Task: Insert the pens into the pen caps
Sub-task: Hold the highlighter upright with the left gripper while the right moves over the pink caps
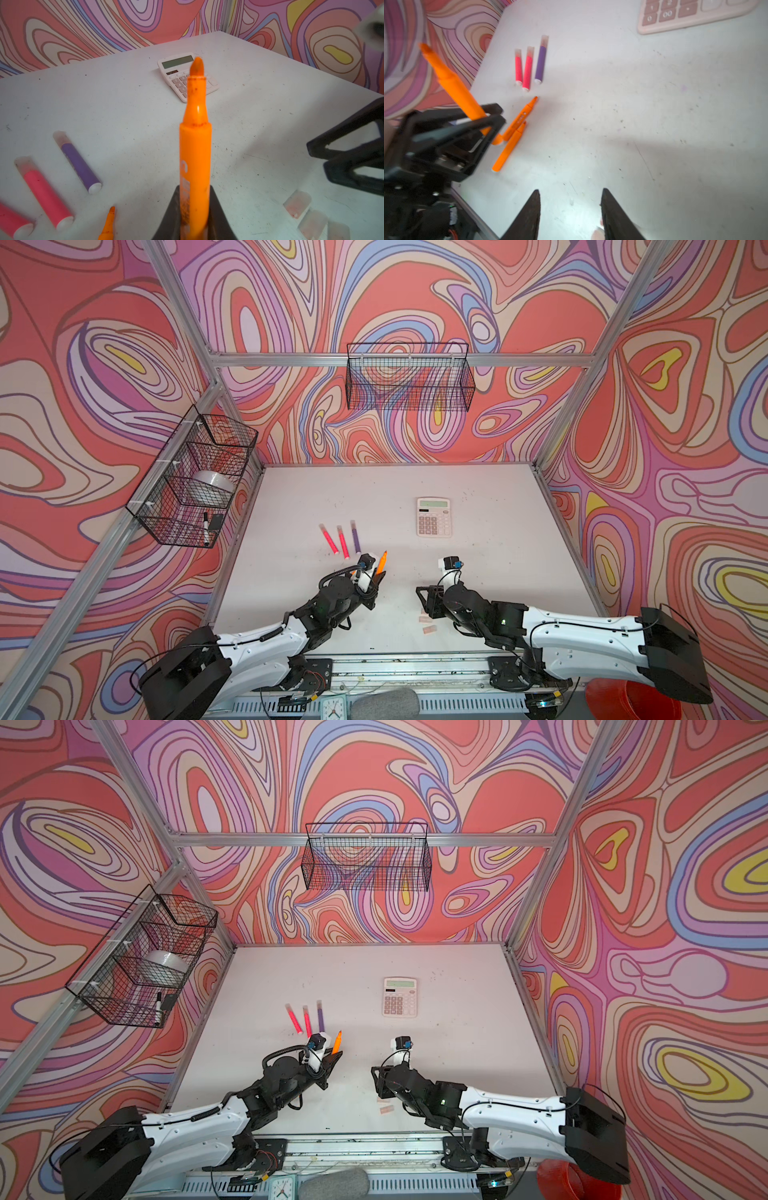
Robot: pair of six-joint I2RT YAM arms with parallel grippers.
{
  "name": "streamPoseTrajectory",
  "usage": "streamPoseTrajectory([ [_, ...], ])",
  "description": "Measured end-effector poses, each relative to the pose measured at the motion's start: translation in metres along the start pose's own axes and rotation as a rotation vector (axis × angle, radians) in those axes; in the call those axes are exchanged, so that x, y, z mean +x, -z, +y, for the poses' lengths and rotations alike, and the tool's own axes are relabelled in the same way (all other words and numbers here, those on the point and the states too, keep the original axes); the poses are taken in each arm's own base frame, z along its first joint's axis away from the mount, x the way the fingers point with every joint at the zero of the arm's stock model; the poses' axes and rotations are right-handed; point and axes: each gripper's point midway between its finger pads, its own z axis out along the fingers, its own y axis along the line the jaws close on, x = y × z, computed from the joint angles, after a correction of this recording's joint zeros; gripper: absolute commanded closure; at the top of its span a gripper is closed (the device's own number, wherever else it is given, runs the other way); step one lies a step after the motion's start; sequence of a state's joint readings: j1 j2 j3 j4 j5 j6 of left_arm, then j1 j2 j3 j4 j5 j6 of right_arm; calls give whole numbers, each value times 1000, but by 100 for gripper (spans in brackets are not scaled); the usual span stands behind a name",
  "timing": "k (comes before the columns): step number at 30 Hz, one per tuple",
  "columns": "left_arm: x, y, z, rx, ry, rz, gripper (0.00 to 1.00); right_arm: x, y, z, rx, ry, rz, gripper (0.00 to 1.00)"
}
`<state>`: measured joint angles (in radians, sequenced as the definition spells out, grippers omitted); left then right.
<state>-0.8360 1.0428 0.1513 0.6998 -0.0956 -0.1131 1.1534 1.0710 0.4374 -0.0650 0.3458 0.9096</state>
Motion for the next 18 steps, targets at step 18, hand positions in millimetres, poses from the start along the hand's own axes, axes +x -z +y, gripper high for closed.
streamPoseTrajectory([
  [18,-4,4,-12,74,-34,-45,100,58,-32,-35,194,145,254,48],
])
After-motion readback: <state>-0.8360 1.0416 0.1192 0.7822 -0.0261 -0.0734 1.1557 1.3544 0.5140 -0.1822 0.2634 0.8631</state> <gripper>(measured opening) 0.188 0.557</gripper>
